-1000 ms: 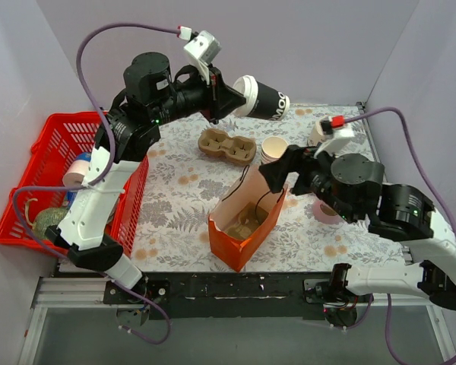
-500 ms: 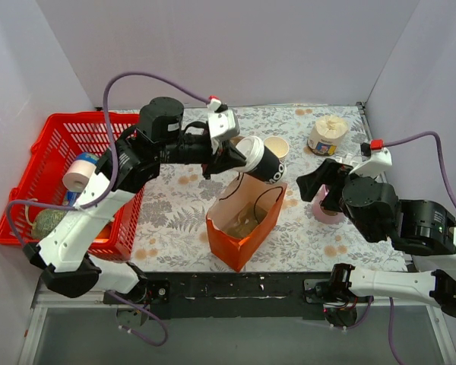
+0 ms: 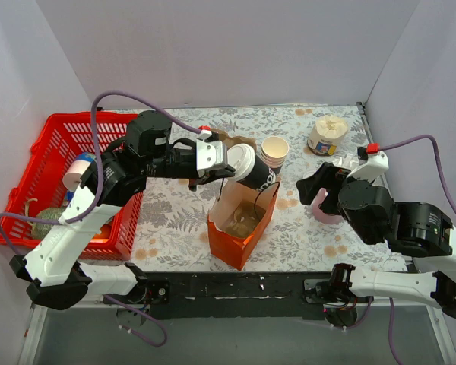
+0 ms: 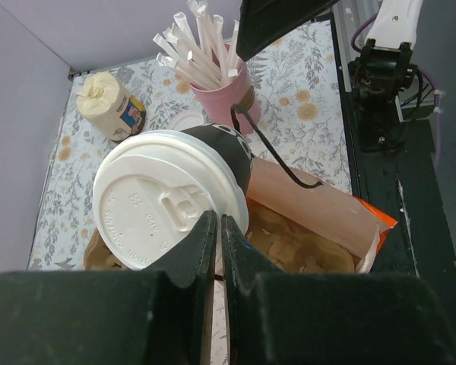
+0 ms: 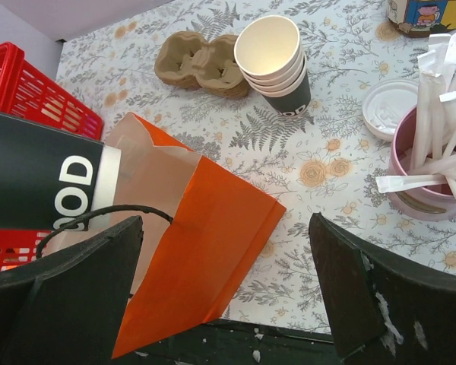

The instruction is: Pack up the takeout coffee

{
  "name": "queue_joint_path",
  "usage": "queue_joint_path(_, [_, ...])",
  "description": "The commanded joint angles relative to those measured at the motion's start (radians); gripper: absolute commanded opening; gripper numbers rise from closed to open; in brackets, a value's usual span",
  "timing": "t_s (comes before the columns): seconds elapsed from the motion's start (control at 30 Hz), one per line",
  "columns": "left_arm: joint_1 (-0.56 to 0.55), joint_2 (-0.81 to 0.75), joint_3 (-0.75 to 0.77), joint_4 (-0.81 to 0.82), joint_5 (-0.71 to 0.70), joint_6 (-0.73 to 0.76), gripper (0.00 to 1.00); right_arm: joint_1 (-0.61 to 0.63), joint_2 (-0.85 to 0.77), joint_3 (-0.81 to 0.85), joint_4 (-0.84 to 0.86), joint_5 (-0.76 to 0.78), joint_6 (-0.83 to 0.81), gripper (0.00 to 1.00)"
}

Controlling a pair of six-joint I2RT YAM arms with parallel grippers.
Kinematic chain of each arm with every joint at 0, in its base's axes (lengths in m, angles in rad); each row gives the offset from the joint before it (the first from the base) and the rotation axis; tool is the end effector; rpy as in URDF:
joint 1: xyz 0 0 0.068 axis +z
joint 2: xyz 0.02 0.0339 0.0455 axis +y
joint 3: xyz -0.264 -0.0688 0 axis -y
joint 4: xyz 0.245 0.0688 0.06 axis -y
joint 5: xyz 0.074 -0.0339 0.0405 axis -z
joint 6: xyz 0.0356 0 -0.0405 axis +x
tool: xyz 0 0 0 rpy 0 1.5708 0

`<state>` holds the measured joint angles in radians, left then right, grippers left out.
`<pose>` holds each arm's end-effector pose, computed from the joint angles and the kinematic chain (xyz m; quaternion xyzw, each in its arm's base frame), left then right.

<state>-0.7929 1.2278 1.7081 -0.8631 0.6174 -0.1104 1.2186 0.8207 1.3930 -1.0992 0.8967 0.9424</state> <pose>0.1371 -0.1686 0.4901 0.4245 0.6871 -0.4593 0.3699 0.0595 0.0811 0.4414 0.1065 0.8035 0.2194 0.5431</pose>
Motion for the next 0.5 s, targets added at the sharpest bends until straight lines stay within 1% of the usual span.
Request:
queue_joint_path(0.0, [-0.022, 0.016, 0.038, -0.069, -0.008, 0.075, 0.0, 0.001, -0.026, -0.012, 0.027, 0.015, 0.024, 0.98])
queue_joint_path(0.13, [-0.066, 0.056, 0.039, -0.108, -0.123, 0.094, 0.0, 0.001, -0.037, -0.025, 0.047, 0.002, 0.006, 0.98])
queue_joint_path(0.2, [-0.11, 0.085, 0.035, -0.122, -0.168, 0.104, 0.0, 0.001, -0.035, -0.034, 0.058, -0.004, 0.001, 0.98])
queue_joint_path(0.23, [-0.13, 0.09, 0.032, -0.125, -0.233, 0.104, 0.0, 0.001, -0.035, -0.038, 0.064, -0.007, 0.001, 0.98])
queue_joint_path(0.3, [-0.184, 0.099, 0.005, -0.111, -0.3, 0.106, 0.0, 0.001, -0.034, -0.051, 0.077, -0.012, -0.008, 0.98])
queue_joint_path(0.37, [-0.201, 0.098, -0.021, -0.1, -0.327, 0.14, 0.0, 0.002, -0.034, -0.054, 0.082, -0.01, -0.01, 0.98])
queue_joint_path(0.47, [-0.207, 0.095, -0.019, -0.111, -0.324, 0.161, 0.0, 0.002, -0.041, -0.058, 0.085, -0.005, -0.01, 0.98])
